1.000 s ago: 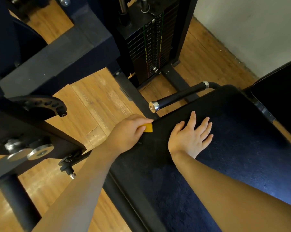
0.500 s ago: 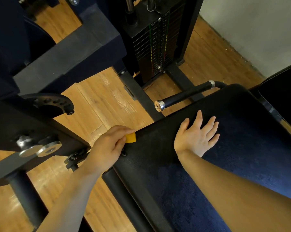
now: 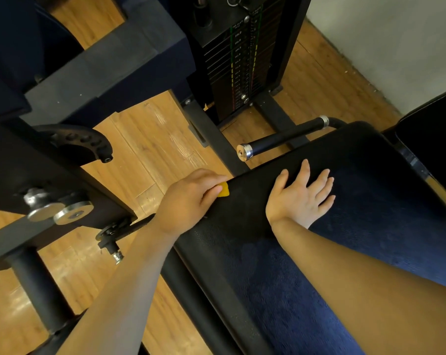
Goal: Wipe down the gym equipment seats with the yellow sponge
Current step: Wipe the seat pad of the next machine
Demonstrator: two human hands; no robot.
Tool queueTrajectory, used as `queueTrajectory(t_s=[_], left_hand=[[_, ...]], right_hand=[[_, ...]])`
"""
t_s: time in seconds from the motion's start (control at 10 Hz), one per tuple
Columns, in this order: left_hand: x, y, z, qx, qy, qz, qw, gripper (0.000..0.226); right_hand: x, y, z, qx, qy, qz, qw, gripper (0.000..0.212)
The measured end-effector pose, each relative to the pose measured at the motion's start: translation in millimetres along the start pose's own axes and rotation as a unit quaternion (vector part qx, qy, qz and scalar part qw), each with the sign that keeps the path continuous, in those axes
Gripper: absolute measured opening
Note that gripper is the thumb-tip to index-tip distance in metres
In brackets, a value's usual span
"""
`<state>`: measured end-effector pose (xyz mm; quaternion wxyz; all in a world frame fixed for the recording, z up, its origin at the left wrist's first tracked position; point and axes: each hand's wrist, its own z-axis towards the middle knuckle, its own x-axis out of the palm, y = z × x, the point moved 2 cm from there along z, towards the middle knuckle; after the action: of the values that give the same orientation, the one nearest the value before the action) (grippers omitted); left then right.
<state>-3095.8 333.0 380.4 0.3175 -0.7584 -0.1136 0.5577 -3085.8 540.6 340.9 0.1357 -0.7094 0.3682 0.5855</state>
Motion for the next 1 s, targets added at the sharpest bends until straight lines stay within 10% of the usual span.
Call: queueTrajectory(t_s=[0.6,1.0], left_hand=[[27.5,-2.7,-78.1,-0.214,-0.322,0.019,0.922,0.033],[30.5,-7.5,-73.8,-0.228,-0.331,0.066,0.913,0.038]], right_hand=[[0.1,-0.4,-0.2,0.002,0.002,0.001,1.000,0.056],[-2.1,-1.6,0.3,-0.006,0.026,-0.008,1.000,0.058]])
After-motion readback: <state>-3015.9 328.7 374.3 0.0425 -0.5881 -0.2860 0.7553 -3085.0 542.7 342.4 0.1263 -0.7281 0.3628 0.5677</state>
